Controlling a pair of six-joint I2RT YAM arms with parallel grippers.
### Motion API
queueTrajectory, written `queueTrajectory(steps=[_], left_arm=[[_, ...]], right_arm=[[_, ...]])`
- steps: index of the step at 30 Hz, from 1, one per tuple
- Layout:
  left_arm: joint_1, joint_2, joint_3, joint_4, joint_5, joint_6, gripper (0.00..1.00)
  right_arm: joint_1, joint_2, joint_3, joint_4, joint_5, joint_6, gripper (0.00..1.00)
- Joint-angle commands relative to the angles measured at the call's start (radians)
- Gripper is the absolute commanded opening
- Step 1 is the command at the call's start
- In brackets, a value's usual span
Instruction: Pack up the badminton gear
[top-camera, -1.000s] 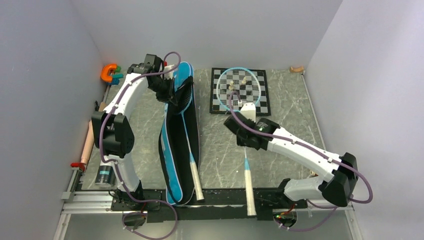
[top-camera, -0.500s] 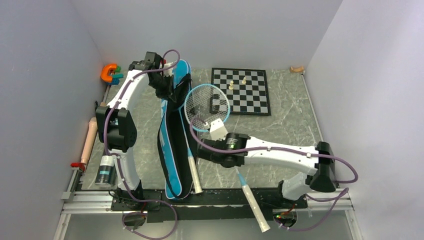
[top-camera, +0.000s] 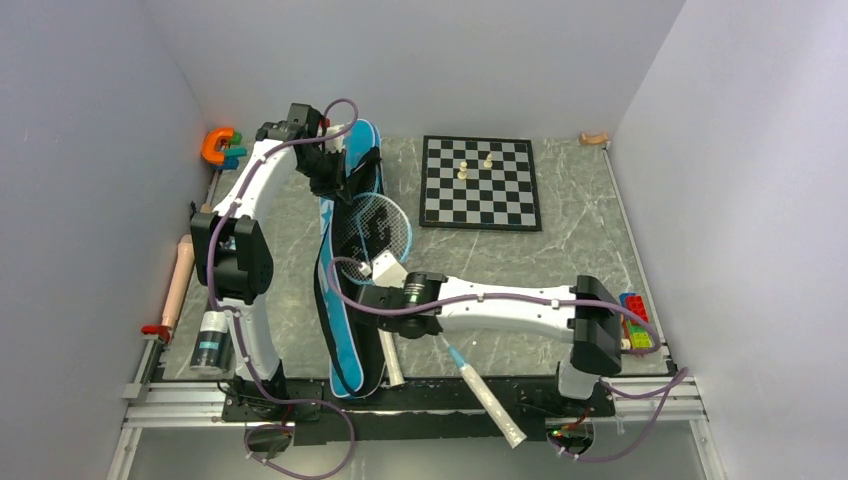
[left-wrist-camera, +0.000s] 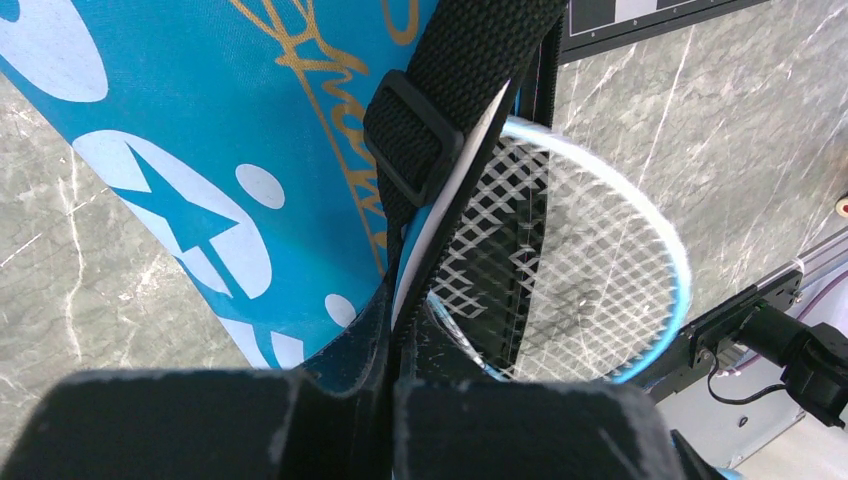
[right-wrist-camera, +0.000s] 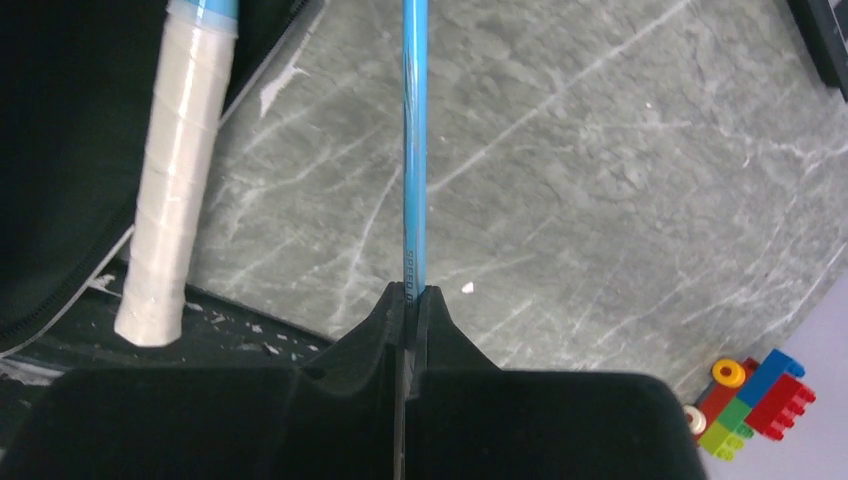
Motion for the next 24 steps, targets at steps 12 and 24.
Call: queueTrajectory(steps=[12,24], left_arm=[[-0.015,-0.077,-0.005,-0.035,0.090,0.011,0.00],[-0.061,-0.073,0.024,-0.064,0.112,0.037,0.00]], right_arm=[[-0.167,0.091,0.117,0.256,-0.045,-0.174,0.00],[-0.212,0.225,0.237,0.418,-0.161,-0.237,0.00]])
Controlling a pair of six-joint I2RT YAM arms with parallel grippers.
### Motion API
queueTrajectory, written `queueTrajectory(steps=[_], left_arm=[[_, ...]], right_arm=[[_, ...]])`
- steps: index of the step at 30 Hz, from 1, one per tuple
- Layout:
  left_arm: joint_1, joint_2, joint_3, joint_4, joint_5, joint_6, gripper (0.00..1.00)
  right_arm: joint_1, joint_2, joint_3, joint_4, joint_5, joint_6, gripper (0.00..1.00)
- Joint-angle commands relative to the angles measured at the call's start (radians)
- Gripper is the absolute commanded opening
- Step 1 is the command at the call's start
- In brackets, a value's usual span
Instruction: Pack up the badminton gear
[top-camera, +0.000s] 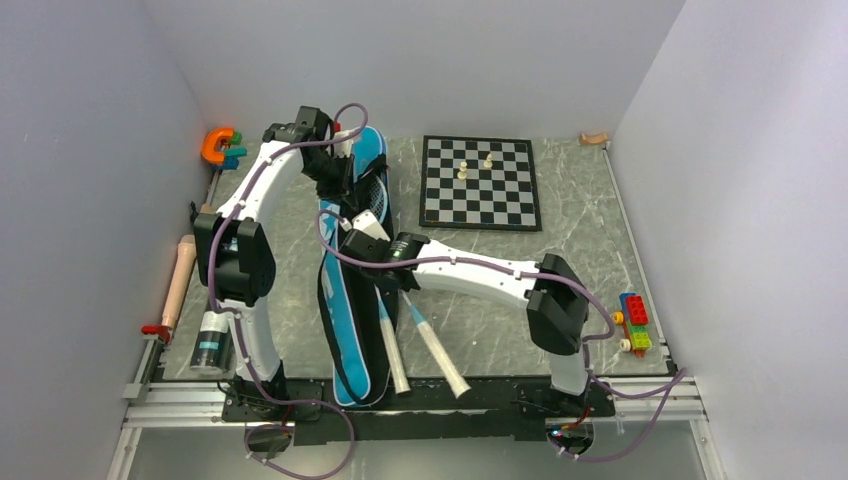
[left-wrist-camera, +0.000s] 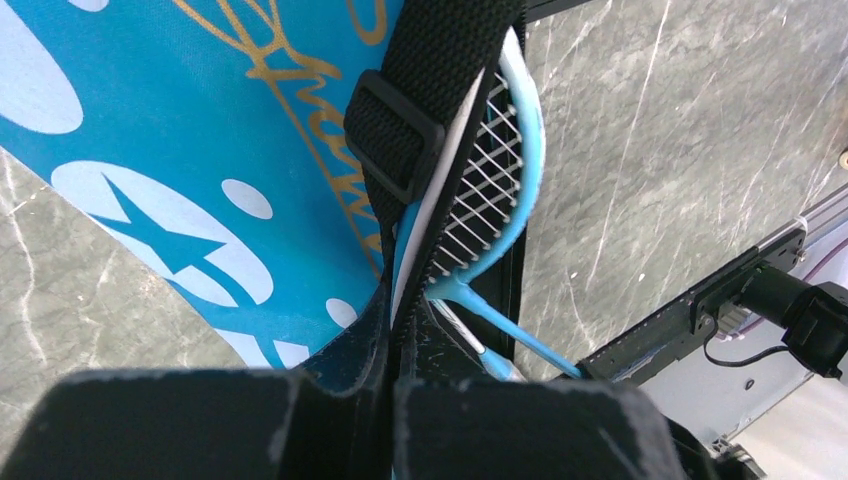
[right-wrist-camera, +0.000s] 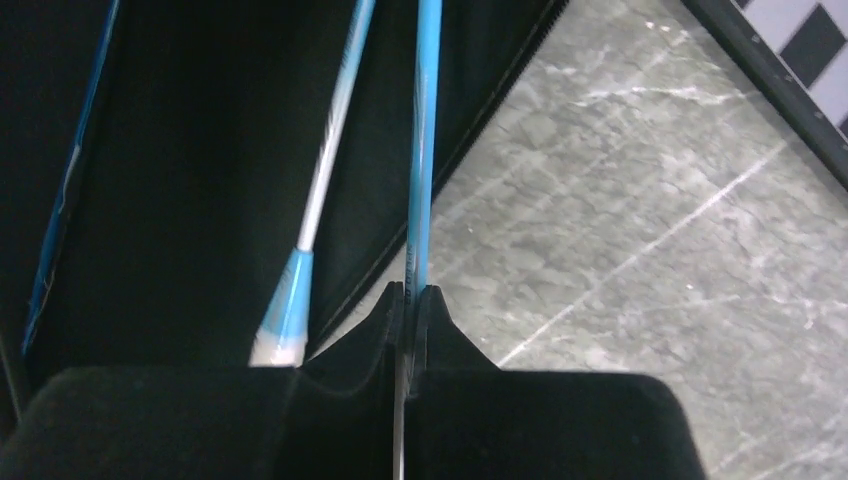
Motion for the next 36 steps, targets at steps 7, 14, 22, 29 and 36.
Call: queueTrajectory(steps=[7,14,22,29,36], left_arm=[[-0.037,-0.062,0.030,-0.043,0.096,0.027,0.00],[-0.037,-0.081,0.011,-0.043,0.134,0.033,0.00],[-0.044,-0.097,0.007,-0.037,0.134,0.037,0.00],[-0.065,-0.101,-0.015,-0.012,0.130,0.035,0.00],[-0.068,-0.096,-0.022,-0.012,0.117,0.045,0.00]], right_arm=[[-0.057,0.055,0.100,0.203,-0.027,-0.005,0.00],[-0.132,-0.044,-0.052,0.440,0.002,0.083,0.00],[-0.132,-0.036,-0.126,0.651,0.007,0.101,0.00],[-0.121,0.024,-0.062,0.651,-0.080,0.105,0.00],[-0.131,-0.007,-0.142,0.731,-0.245,0.086,0.27]])
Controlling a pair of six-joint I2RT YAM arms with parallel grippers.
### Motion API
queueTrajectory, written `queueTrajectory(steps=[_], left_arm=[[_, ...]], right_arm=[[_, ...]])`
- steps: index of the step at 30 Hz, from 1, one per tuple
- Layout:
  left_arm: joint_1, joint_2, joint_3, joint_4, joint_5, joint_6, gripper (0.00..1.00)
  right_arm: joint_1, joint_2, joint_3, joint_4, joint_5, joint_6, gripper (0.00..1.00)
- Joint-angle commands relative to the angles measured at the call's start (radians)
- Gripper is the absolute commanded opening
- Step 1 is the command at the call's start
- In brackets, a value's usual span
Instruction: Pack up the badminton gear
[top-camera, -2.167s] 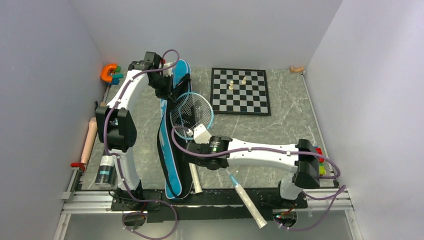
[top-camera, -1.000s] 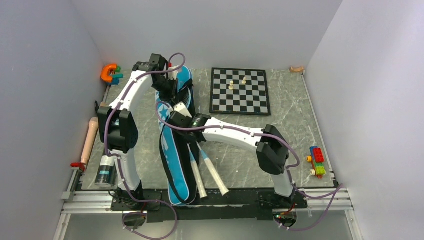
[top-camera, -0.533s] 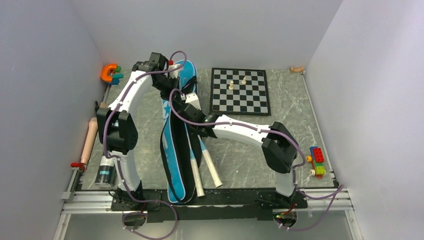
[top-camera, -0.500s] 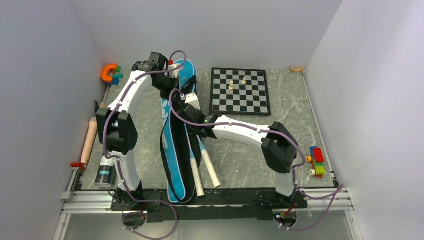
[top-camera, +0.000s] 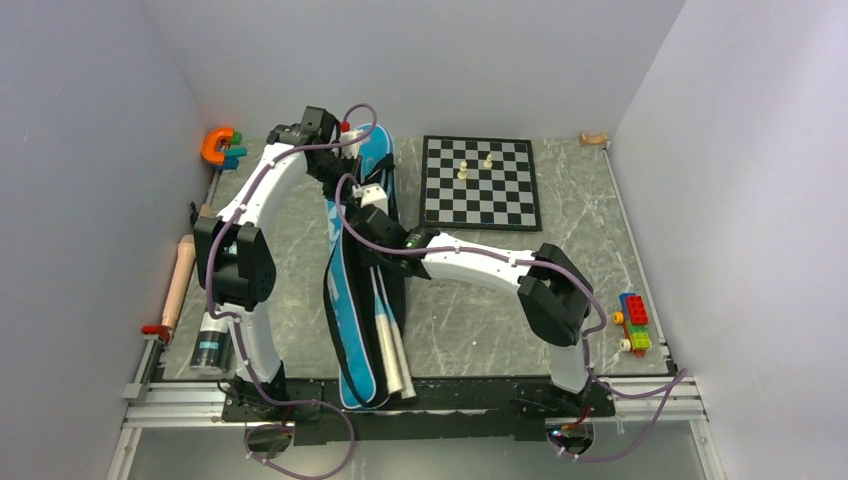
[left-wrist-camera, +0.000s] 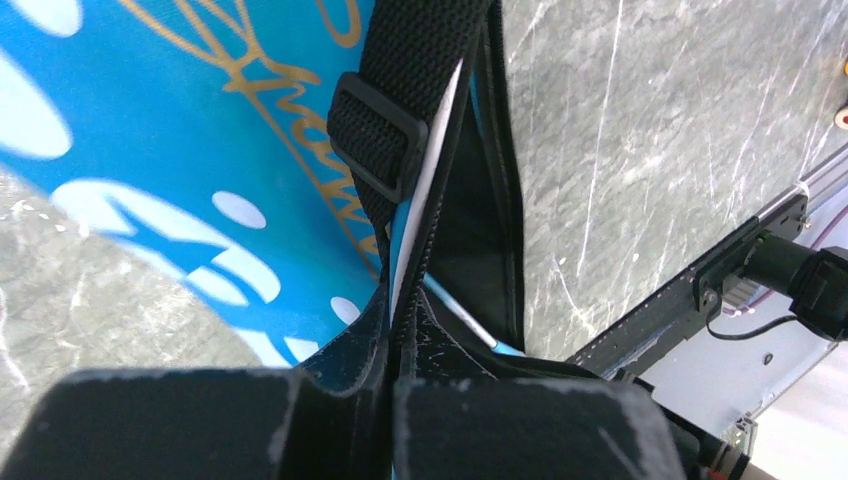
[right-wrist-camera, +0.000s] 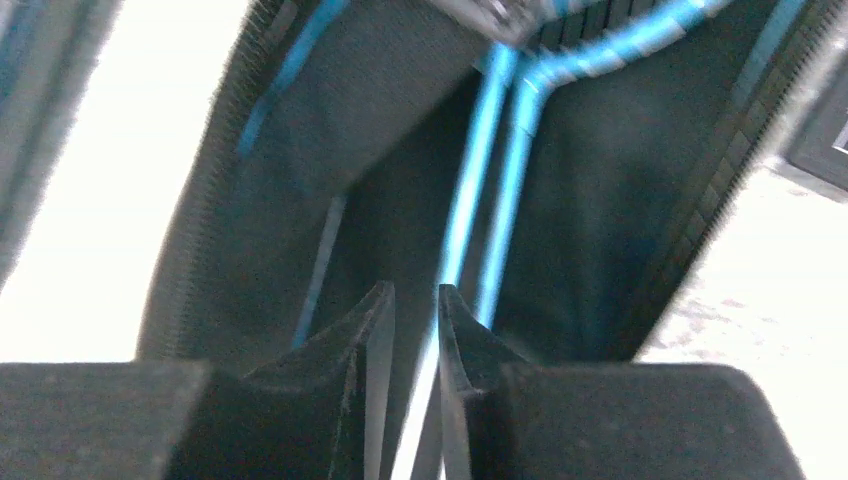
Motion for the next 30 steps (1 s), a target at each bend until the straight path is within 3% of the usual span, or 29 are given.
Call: queueTrajectory(steps=[1,7,15,20,26,30], left_arm=[[-0.031,-0.063,-0.007,-0.027,0.085,0.006,0.00],[-0.031,-0.062,-0.011,-0.028,0.074,0.010,0.00],[-0.029,-0.073,-0.010,-0.031,0.061,0.011,0.00],[-0.029,-0.068,-0.003,-0.031,0.065,0.003,0.00],[-0.029,-0.067,0.010,-0.039,0.067,-0.002,0.00],[-0.029,-0.076,0.012,-0.041,0.068,-0.002,0.00]], right_arm=[[-0.017,-0.035,-0.019,0.166,-0.133,-0.002,0.27],[-0.062,-0.076,-0.072,0.182,-0.214,0.022,0.30],[-0.151,-0.267,-0.212,0.192,-0.243,0.051,0.60],[-0.220,-0.380,-0.354,0.240,-0.264,0.073,0.68],[-0.274,-0.357,-0.482,0.345,-0.456,0.127,0.78],[-0.282,-0.306,-0.551,0.445,-0.562,0.180,0.79]])
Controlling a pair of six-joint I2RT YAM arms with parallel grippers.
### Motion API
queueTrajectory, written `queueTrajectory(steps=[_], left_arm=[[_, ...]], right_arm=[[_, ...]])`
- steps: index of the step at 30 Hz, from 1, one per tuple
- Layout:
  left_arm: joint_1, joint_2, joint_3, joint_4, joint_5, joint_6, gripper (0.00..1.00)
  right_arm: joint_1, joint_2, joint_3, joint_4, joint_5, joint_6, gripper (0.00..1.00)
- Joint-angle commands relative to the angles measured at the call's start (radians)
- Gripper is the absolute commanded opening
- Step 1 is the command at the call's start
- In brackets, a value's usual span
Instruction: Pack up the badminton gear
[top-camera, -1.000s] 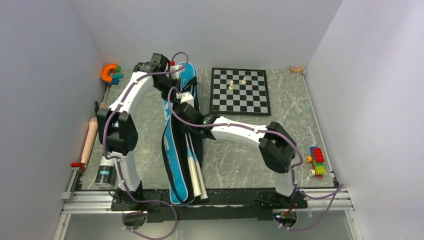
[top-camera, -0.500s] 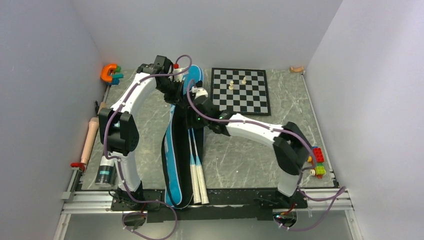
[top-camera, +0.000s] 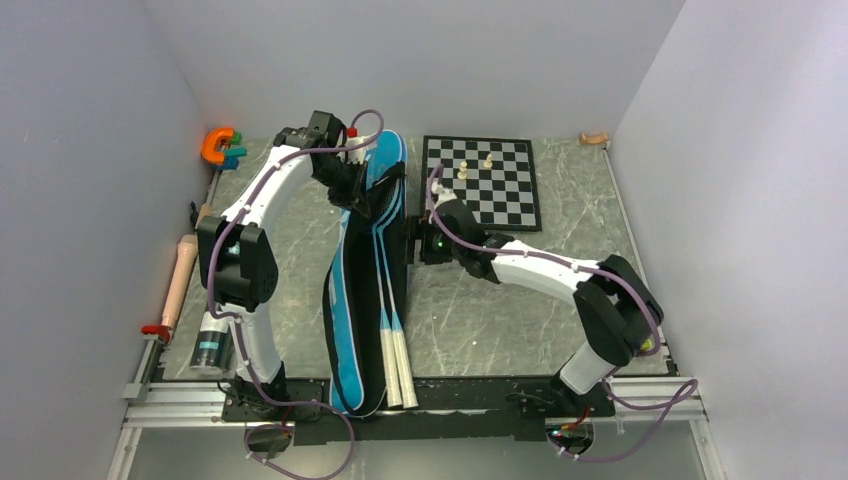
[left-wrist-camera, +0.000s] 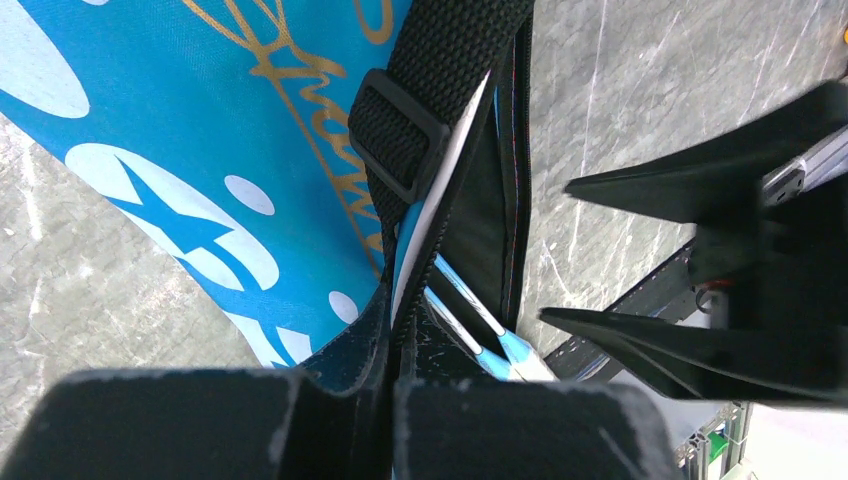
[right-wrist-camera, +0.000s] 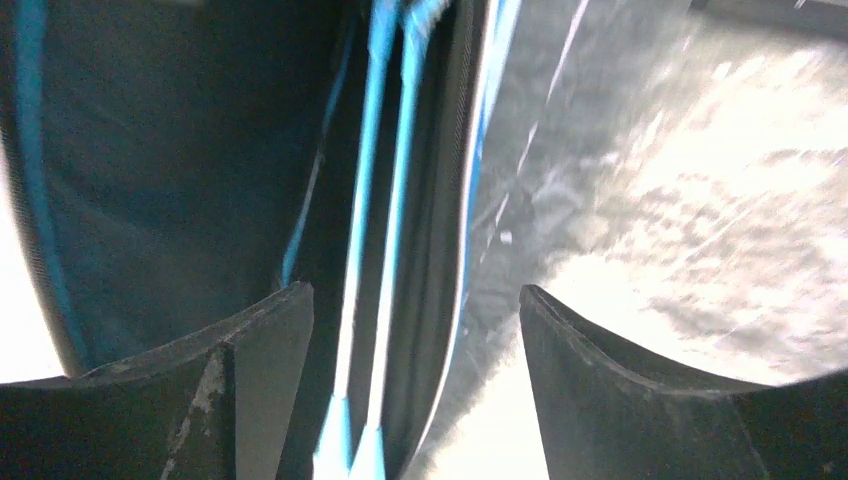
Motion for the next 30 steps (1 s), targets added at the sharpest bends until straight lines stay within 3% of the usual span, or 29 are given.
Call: queueTrajectory(steps=[1,7,17,19,22,27,30], left_arm=[[0.000,-0.078,0.039,-0.026,0.048,-0.010,0.00],[0.000,-0.088,0.035,-0.036,0.048,-0.006,0.00],[0.001,-0.089,0.008,-0.038,0.075,0.013,0.01],[0.000,-0.092,0.003,-0.036,0.088,0.016,0.08],[0.001,-0.102,0.004,-0.025,0.110,0.014,0.22],[0.000,-0.136,-0.001,0.003,0.211,0.006,0.53],[0.001,-0.185,-0.099,0.048,0.278,0.017,0.58]], right_arm=[[-0.006,0.056,-0.065,0.162,-0.167,0.084,0.78],[-0.023,0.120,-0.114,0.302,-0.271,0.147,0.62],[-0.025,0.128,-0.053,0.279,-0.304,0.132,0.06],[-0.024,0.106,-0.037,0.260,-0.301,0.125,0.00],[-0.024,0.069,-0.017,0.235,-0.296,0.122,0.00],[-0.024,0.017,0.016,0.220,-0.299,0.130,0.00],[-0.024,-0.003,0.029,0.217,-0.295,0.138,0.00]])
